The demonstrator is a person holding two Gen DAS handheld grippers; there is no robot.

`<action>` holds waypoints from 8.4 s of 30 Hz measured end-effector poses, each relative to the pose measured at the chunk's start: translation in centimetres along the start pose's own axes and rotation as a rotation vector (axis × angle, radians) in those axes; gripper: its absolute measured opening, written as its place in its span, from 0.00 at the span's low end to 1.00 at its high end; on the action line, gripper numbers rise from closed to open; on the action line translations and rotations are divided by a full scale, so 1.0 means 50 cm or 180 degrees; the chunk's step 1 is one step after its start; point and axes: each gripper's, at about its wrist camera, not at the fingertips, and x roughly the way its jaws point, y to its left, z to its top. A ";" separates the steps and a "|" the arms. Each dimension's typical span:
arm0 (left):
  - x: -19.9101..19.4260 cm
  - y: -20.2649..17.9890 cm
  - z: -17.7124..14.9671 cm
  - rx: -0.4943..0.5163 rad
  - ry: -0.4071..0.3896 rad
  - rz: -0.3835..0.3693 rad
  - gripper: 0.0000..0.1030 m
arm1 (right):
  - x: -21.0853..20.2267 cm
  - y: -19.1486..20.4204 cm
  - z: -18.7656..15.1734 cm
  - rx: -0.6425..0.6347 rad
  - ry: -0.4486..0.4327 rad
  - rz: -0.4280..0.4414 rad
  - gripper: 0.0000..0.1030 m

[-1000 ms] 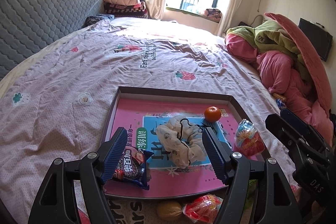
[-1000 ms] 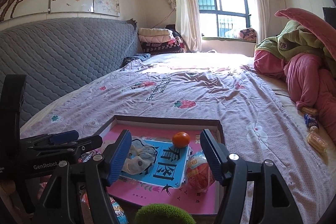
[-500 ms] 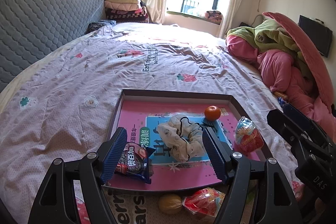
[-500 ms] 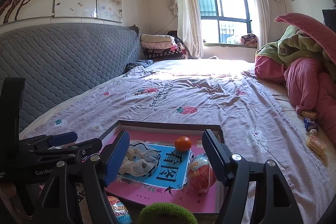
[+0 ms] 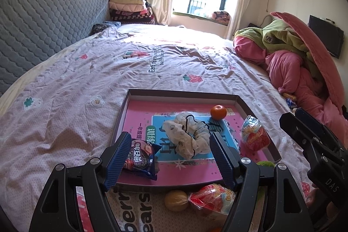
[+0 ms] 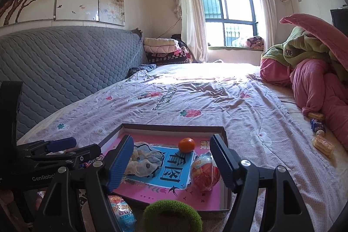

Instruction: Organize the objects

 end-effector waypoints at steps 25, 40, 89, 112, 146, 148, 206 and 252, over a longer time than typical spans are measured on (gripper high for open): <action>-0.010 -0.041 -0.070 0.0086 0.0284 -0.0134 0.73 | -0.040 -0.041 -0.053 0.0217 0.0245 -0.0130 0.70; 0.007 -0.073 -0.096 0.0183 0.0467 -0.0158 0.73 | -0.034 -0.060 -0.091 0.0306 0.0583 -0.0266 0.70; 0.034 -0.068 -0.171 -0.0051 0.1023 -0.0364 0.76 | 0.032 -0.052 -0.136 0.0099 0.1155 -0.0398 0.70; 0.073 -0.106 -0.161 -0.0184 0.1053 -0.0532 0.60 | 0.065 -0.064 -0.164 0.0132 0.1410 -0.0394 0.17; -0.016 -0.048 -0.074 -0.0259 0.0321 -0.0534 0.59 | -0.009 -0.067 -0.095 0.0299 0.0604 -0.0176 0.14; -0.020 -0.035 -0.067 -0.0284 0.0270 -0.0511 0.59 | -0.015 -0.063 -0.088 0.0282 0.0528 -0.0176 0.14; 0.031 -0.040 0.123 0.0112 -0.0245 -0.0175 0.59 | 0.056 0.026 0.105 -0.0030 -0.0435 -0.0071 0.14; 0.149 -0.050 -0.009 0.0417 0.0517 -0.0065 0.59 | 0.149 -0.036 -0.044 -0.0261 0.0908 -0.0516 0.14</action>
